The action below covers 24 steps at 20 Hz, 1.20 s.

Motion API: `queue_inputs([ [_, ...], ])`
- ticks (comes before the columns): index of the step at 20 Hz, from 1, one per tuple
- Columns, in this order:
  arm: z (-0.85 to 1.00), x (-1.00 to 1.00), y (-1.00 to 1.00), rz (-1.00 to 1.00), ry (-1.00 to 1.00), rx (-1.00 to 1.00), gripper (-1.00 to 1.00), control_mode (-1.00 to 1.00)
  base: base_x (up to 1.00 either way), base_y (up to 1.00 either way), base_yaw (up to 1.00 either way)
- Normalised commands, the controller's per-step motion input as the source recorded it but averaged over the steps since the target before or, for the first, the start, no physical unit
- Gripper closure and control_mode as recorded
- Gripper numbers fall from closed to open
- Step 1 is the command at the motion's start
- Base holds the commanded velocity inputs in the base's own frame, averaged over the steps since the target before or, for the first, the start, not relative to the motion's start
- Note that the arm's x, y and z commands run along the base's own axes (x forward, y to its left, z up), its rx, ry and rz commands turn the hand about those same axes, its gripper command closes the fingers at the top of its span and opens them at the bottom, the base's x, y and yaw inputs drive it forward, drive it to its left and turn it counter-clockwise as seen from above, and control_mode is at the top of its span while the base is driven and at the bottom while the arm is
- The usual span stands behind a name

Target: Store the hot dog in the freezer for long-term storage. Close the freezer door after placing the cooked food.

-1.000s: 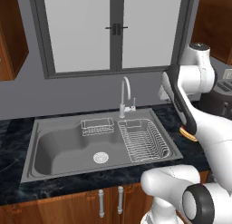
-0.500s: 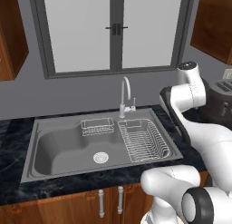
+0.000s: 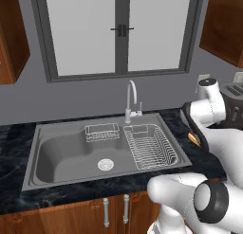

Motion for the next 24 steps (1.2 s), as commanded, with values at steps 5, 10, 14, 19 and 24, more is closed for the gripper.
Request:
queue_inputs([
  [5, -0.45, 0.14, -0.22, 0.01, 0.07, 0.03, -1.00, -1.00, 0.00, 0.00, 0.00],
  [10, -0.32, 0.20, -0.07, 0.11, 0.00, 0.15, -1.00, -1.00, 0.00, 0.00, 0.00],
  [14, -0.25, 0.26, -0.16, 0.12, 0.01, 0.20, -1.00, -1.00, 0.00, 0.00, 0.00],
  [19, -0.21, 0.15, -0.11, 0.09, 0.04, 0.06, -1.00, -1.00, 0.00, 0.00, 0.00],
  [24, -0.13, 0.04, -0.09, 0.01, 0.01, 0.00, -1.00, -1.00, 0.00, 0.00, 0.00],
])
